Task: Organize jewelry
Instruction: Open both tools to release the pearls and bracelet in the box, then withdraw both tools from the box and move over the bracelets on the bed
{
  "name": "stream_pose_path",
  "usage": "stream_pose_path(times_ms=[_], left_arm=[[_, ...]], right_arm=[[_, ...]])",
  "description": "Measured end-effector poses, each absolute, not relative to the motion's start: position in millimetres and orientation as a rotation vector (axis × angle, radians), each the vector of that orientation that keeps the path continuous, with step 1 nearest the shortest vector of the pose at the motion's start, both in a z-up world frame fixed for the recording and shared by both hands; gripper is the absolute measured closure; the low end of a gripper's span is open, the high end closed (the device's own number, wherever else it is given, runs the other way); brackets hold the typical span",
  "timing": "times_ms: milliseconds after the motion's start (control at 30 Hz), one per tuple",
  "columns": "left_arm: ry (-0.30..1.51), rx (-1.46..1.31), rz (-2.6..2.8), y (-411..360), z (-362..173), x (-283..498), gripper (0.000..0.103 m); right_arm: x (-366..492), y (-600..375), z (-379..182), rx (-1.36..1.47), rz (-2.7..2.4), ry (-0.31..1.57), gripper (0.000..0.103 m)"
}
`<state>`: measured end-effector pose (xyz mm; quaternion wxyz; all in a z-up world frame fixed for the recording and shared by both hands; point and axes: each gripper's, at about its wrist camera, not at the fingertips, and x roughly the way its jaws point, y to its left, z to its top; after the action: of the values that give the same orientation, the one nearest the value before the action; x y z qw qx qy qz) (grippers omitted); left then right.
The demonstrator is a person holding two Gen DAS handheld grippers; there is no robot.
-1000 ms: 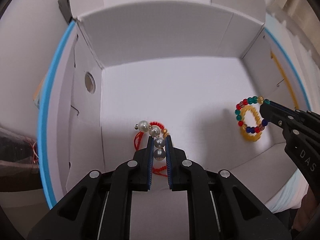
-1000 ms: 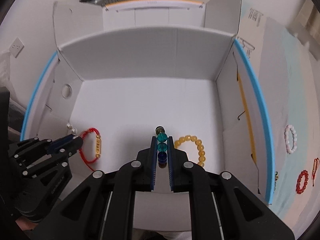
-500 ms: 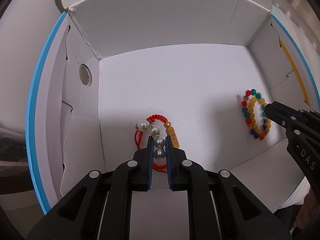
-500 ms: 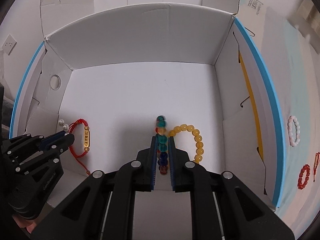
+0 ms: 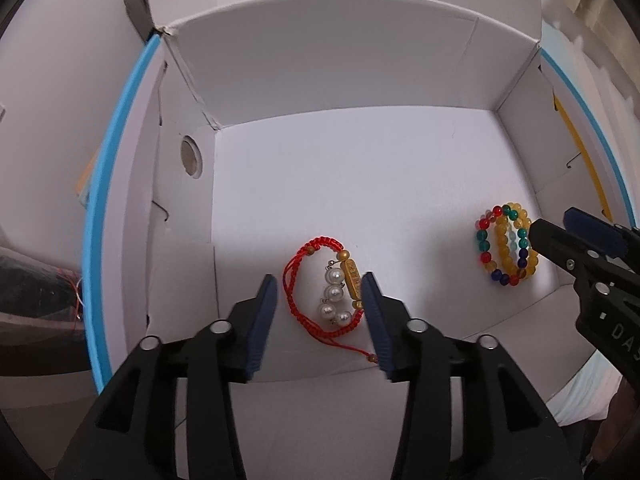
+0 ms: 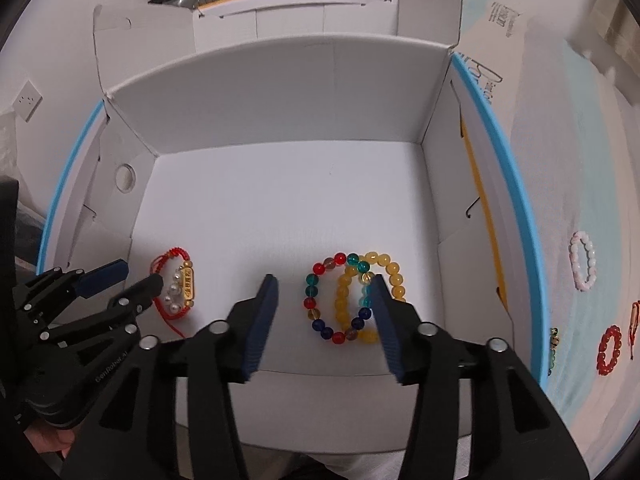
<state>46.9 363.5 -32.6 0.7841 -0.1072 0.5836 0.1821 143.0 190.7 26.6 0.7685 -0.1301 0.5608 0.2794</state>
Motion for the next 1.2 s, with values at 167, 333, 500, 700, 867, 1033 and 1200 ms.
stream_pose_path(times_ms=[167,333,500,700,867,1033,1200], left_arm=[[1.232,-0.232,0.4,359.8,-22.9,38.2,0.048],[1.196,-0.228,0.402,358.1,-11.3,31.8,0.036],[1.162,-0.22,0.389,344.8,1.3,39.0,0.027],[1.127,-0.207,0.381,330.2,14.6,37.1,0.019],[1.094,-0.192,0.354,316.3,22.9,39.7,0.011],[1.07,-0.175,0.318,296.0,31.6,45.2,0.006],[1.052,-0.151,0.268,267.0,35.9,50.8,0.006]], right_arm=[[139.6,185.3,39.5,-0.269,0.621,1.179,0.043],[132.9,177.9,55.1,-0.256,0.633,1.138,0.032],[129.3,170.8,66.9,-0.24,0.636,1.107,0.02],[128.1,156.2,81.0,-0.223,0.624,1.074,0.015],[126.8,138.1,94.3,-0.203,0.605,1.039,0.01],[126.6,117.4,104.0,-0.189,0.581,1.017,0.01],[127.3,91.9,112.2,-0.177,0.554,0.998,0.009]])
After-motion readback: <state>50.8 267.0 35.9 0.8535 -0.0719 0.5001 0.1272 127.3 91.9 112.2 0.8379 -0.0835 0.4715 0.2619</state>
